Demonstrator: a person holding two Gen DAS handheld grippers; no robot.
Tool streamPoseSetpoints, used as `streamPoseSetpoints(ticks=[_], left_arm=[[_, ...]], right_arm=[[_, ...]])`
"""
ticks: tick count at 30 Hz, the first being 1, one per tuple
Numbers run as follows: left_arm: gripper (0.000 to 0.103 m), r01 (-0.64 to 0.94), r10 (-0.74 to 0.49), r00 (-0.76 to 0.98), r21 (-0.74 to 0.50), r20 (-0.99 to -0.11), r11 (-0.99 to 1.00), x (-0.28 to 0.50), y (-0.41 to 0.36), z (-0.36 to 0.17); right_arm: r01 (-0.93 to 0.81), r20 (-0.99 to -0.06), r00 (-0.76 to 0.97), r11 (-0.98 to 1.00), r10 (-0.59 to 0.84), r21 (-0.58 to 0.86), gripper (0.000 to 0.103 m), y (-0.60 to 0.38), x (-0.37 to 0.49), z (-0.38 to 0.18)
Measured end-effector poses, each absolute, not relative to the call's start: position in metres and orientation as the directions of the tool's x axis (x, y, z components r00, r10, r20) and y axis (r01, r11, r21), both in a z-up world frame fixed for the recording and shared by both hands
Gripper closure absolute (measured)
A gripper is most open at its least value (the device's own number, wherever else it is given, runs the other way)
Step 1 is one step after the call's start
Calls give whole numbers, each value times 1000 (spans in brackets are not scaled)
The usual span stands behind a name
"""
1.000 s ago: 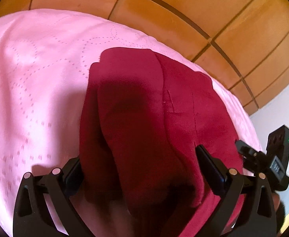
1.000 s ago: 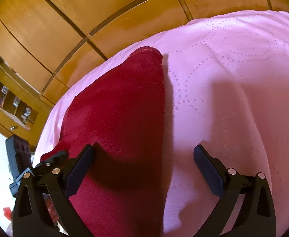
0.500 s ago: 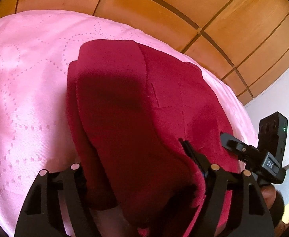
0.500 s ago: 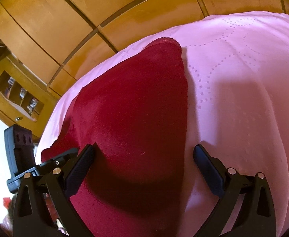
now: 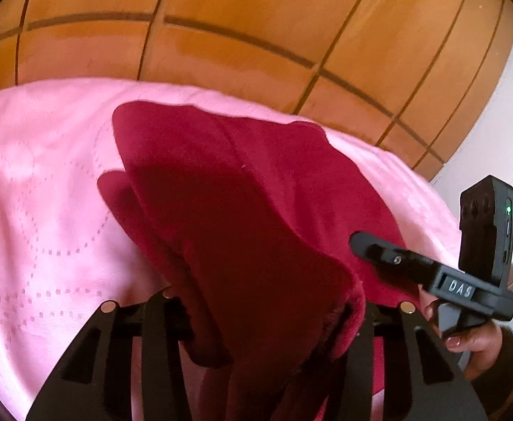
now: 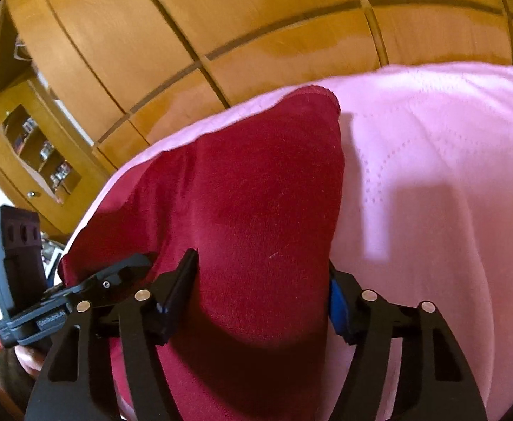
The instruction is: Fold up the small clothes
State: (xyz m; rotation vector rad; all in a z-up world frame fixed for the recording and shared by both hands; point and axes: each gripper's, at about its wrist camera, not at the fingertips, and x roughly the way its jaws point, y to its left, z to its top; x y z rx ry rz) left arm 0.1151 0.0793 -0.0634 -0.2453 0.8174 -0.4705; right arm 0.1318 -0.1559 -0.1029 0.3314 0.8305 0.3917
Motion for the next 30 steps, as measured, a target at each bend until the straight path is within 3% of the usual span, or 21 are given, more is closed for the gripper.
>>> streamPoseSetpoints(ticks=[13, 30], left_arm=[[62, 376, -481, 680, -300, -554, 877, 87, 35, -11], [61, 450, -525, 653, -278, -546, 849, 122, -42, 6]], right_arm=[[-268, -513, 761, 913, 396, 308, 38, -174, 83, -54], [-159, -467, 840, 949, 276, 273, 38, -242, 83, -29]])
